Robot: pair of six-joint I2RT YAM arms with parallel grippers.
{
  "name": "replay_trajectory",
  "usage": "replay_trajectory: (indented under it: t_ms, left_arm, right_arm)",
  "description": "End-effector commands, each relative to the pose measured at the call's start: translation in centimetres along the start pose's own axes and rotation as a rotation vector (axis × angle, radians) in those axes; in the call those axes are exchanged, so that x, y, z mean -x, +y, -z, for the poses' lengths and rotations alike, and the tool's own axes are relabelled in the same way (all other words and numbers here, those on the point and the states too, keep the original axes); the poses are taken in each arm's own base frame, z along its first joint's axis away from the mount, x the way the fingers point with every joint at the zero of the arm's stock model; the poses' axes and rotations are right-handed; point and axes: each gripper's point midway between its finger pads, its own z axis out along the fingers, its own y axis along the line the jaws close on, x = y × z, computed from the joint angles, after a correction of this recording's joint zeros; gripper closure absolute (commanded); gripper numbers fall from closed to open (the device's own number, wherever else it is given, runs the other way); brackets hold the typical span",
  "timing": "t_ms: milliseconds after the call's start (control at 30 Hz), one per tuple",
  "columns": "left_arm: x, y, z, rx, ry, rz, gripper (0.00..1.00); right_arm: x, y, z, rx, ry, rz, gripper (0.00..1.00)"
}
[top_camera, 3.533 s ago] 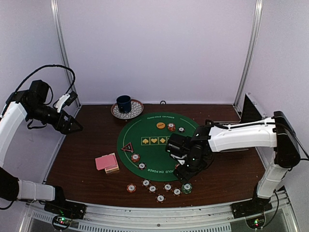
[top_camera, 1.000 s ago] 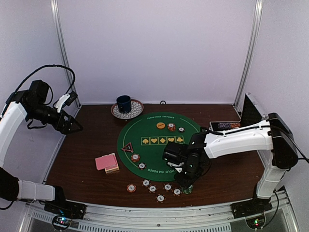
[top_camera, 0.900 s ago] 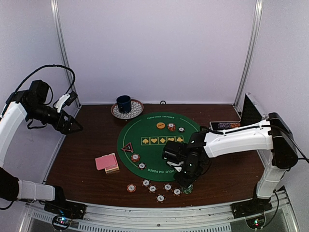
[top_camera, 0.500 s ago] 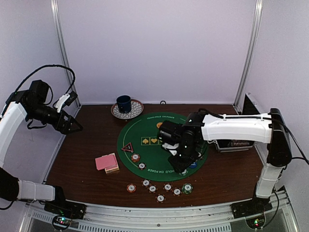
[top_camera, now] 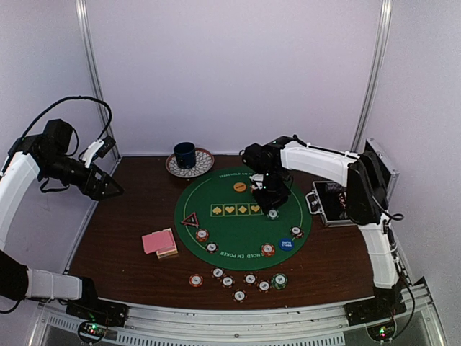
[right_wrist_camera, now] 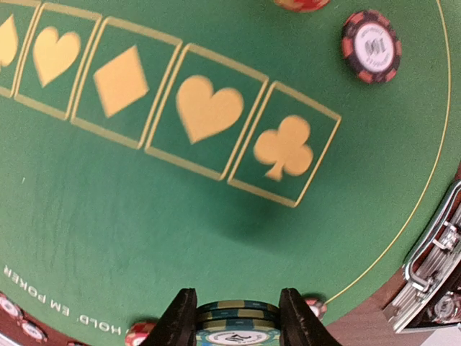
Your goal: Distribute texas hold em gaming equipment
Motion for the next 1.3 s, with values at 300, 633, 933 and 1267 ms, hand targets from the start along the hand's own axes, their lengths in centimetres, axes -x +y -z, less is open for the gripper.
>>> replay_trajectory:
  t_ms: [300,633,933,1267]
  left_arm:
    - [0.4,-0.1,0.0,-0.015,-0.015,-0.013,0.02]
    - [0.7,0.2,-0.1,-0.016,-0.018,-0.010,0.02]
    - [0.7,0.2,0.0,-0.009,-0.017,-0.010,0.03]
    - [0.9,0.1,0.2,-0.010,-0.026,-0.011,0.02]
  right_arm:
    - [7.9,-10.2,-3.5,-0.047,-0.075,-0.189,0.63]
    - [9.2,-12.9,-6.7,0.006,-0.079,-0.283,0.63]
    - [10.5,-12.3,-6.7,0.059,-0.113,-0.295,0.45]
    - [9.6,-11.6,3.2,0.016,-0.256,-0.243,0.40]
